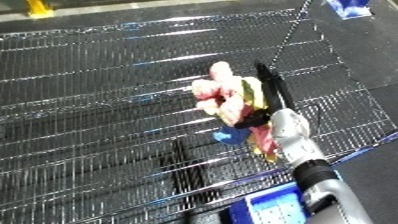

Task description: Pick up the object and place it into the box

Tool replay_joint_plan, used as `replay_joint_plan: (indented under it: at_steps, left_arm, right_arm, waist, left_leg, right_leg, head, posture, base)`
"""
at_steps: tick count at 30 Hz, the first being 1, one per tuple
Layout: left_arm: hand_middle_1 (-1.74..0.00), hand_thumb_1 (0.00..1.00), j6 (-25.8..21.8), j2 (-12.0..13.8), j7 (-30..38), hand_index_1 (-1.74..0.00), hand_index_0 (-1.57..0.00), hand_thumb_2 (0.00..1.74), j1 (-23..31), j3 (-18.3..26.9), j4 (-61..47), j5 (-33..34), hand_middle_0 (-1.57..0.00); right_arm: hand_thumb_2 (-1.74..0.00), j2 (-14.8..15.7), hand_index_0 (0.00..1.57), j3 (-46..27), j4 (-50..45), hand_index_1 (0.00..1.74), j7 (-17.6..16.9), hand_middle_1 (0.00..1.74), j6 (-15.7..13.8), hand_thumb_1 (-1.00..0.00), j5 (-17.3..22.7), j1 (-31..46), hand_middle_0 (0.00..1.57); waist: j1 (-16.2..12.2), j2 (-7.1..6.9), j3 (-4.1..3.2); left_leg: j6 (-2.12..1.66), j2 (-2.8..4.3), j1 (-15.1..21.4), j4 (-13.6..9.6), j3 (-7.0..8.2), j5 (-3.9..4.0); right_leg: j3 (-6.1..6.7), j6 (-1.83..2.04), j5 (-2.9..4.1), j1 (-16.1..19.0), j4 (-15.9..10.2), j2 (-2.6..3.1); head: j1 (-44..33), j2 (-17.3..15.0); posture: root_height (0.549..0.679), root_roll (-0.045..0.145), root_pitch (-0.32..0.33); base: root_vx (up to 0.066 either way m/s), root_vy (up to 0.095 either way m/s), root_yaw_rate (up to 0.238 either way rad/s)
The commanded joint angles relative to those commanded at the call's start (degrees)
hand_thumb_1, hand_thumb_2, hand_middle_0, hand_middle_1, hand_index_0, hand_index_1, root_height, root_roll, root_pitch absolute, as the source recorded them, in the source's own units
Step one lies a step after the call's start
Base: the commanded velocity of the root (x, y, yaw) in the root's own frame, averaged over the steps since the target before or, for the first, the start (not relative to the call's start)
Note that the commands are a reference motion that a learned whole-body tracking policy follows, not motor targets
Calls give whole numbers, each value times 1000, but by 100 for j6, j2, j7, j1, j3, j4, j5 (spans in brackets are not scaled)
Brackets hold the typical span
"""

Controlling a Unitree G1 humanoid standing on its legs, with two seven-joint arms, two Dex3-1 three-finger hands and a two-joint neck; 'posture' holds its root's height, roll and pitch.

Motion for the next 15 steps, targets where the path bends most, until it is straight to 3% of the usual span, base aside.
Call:
replay_joint_plan:
  at_steps: [5,15]
  left_arm:
    - [-1740,1000,6,-13,1,-1740,-1570,1740,90,41,-19,-13,-1570]
    - [-1740,1000,-10,-12,-21,-1740,-1570,1740,191,208,30,-77,-1570]
  right_arm:
    - [0,68,0,-134,211,0,96,0,69,0,256,158,0]
    - [-870,228,785,-129,124,870,332,870,155,-500,298,527,785]
  waist:
    - [8,34,0]
    - [8,-28,0]
  left_leg:
    - [-8,28,-80,13,-6,9]
    - [-26,85,-67,20,-17,19]
  right_leg:
    - [-19,-8,0,-33,5,10]
    - [-67,-9,13,61,-34,30]
  head:
    - [119,175]
    - [77,121]
  posture:
    - [611,88,-94]
    - [612,81,-103]
  base:
    - [-22,-20,22]
    - [-19,-19,4]
